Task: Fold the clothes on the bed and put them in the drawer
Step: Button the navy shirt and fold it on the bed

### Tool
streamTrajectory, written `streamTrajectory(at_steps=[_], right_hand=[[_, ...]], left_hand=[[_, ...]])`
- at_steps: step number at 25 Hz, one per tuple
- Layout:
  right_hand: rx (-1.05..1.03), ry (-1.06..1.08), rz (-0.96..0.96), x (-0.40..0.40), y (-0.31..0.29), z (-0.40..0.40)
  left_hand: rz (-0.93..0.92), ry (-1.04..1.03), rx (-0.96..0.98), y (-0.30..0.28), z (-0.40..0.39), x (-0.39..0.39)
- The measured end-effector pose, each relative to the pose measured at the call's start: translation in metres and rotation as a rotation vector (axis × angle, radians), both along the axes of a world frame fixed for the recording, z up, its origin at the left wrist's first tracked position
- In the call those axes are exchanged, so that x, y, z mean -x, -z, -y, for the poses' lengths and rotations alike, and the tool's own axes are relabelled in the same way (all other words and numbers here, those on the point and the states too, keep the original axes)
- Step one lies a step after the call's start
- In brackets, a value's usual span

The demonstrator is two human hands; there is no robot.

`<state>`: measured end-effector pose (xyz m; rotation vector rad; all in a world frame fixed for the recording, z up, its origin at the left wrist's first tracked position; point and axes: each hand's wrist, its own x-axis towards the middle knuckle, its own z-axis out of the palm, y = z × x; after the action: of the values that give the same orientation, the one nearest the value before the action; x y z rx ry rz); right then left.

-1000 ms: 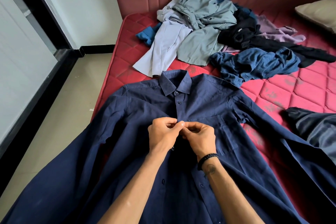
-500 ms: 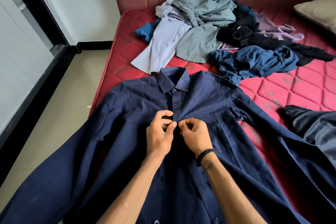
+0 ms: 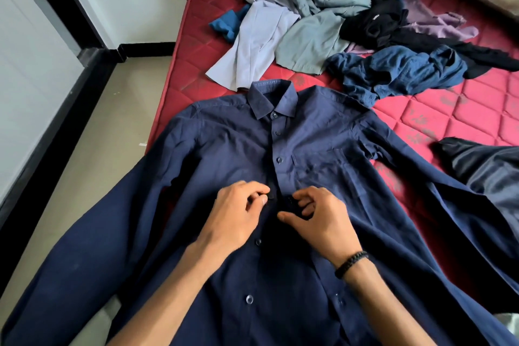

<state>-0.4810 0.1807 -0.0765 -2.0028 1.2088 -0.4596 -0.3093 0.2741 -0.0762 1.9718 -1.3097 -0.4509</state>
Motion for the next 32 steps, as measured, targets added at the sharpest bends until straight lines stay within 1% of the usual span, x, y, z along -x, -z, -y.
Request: streamTrajectory(at_steps=[2, 4, 7, 8, 9, 12, 14, 15, 16, 20, 22, 25, 29, 32], right_hand=[[0.124, 0.008, -0.055, 0.002, 0.010, -0.009], [0.220, 0.025, -0.095, -0.004, 0.014, -0.008], [0.307, 0.007, -0.053, -0.004, 0.012, -0.006], [0.277, 0.012, -0.007, -0.002, 0.011, -0.002], [0.197, 0.025, 0.036, 0.001, 0.008, 0.003], [-0.145, 0.051, 0.207, 0.017, 0.000, 0.017], [-0.338, 0.074, 0.360, 0.027, 0.000, 0.018], [-0.388, 0.083, 0.411, 0.029, 0.001, 0.017], [-0.391, 0.081, 0.427, 0.029, 0.002, 0.016], [-0.222, 0.071, 0.348, 0.016, 0.000, 0.009], [-0.204, 0.095, 0.377, 0.013, -0.002, 0.007], [-0.227, 0.037, 0.378, 0.014, 0.004, 0.007], [-0.191, -0.035, 0.365, 0.014, 0.012, 0.010], [-0.188, -0.054, 0.354, 0.014, 0.014, 0.009]], left_hand=[[0.019, 0.021, -0.034, 0.006, -0.016, 0.007], [0.033, -0.025, -0.032, 0.011, -0.011, 0.010], [0.055, -0.124, -0.083, 0.004, -0.001, 0.013], [0.057, -0.150, -0.129, 0.003, 0.003, 0.013], [0.044, -0.176, -0.185, 0.001, 0.008, 0.014], [0.027, -0.193, -0.284, -0.015, 0.019, 0.019], [0.024, -0.196, -0.249, -0.022, 0.017, 0.024], [0.010, -0.226, -0.212, -0.024, 0.014, 0.028], [-0.011, -0.267, -0.172, -0.025, 0.010, 0.032], [-0.186, -0.392, -0.030, -0.026, 0.001, 0.050], [-0.237, -0.370, -0.021, -0.027, 0.004, 0.057], [-0.340, -0.352, -0.034, -0.025, 0.008, 0.060], [-0.590, -0.363, -0.028, -0.013, 0.009, 0.054], [-0.661, -0.363, -0.021, -0.010, 0.008, 0.056]])
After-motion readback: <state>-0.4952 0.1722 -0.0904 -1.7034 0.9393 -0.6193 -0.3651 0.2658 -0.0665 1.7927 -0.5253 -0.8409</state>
